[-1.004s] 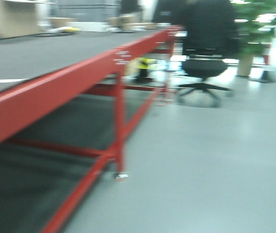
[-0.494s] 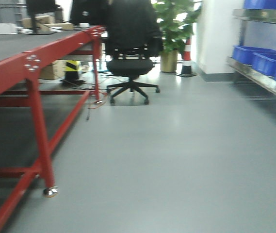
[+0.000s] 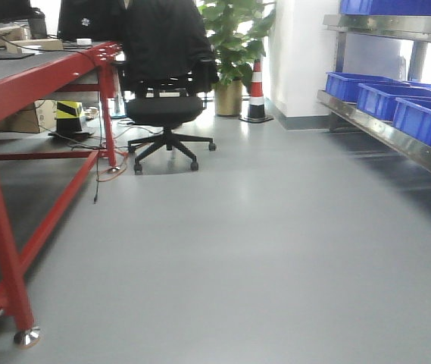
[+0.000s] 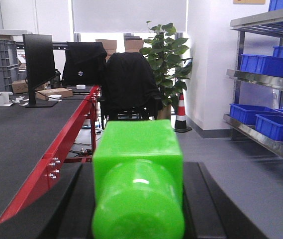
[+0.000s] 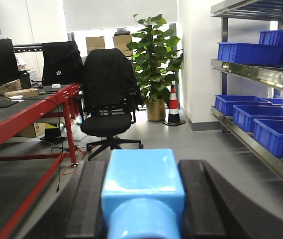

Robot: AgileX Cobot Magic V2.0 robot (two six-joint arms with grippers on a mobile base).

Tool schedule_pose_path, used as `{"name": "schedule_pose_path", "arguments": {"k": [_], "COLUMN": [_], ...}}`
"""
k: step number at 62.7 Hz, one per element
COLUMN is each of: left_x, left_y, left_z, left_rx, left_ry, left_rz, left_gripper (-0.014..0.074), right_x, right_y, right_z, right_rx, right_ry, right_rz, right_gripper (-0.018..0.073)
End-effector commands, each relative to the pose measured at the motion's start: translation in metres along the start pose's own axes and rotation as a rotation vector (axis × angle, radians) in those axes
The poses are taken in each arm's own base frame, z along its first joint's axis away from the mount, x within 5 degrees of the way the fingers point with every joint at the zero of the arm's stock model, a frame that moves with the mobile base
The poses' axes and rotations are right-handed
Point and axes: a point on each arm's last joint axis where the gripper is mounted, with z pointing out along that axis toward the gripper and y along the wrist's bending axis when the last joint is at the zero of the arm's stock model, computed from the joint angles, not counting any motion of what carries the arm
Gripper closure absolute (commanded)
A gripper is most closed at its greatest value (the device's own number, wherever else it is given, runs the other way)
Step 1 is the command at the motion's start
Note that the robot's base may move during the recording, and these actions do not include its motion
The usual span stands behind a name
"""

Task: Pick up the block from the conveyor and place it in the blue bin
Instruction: 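Drive toward the steel shelf rack of blue bins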

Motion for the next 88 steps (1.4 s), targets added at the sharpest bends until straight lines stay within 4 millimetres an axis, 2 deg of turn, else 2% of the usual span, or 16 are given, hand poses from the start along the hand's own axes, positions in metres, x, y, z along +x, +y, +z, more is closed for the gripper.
{"name": "schedule_pose_path", "arguments": {"k": [1, 88], "left_x": [-0.0016, -0.0016], "left_y": [0.0, 0.0], "left_z": [-0.001, -0.001], "left_rx": [-0.001, -0.001], "left_ry": [-0.024, -0.024], "left_rz": [-0.013, -0.013], "left_gripper": [0.0708, 0.0708], "right_x": [-0.0037, -0.0037], "right_y": [0.0, 0.0], "right_z": [-0.0012, -0.0012], "right_rx": [0.002, 0.002], "right_ry": [-0.031, -0.031], "right_rz": [-0.003, -0.003], "right_gripper": [0.0721, 0.0721]}}
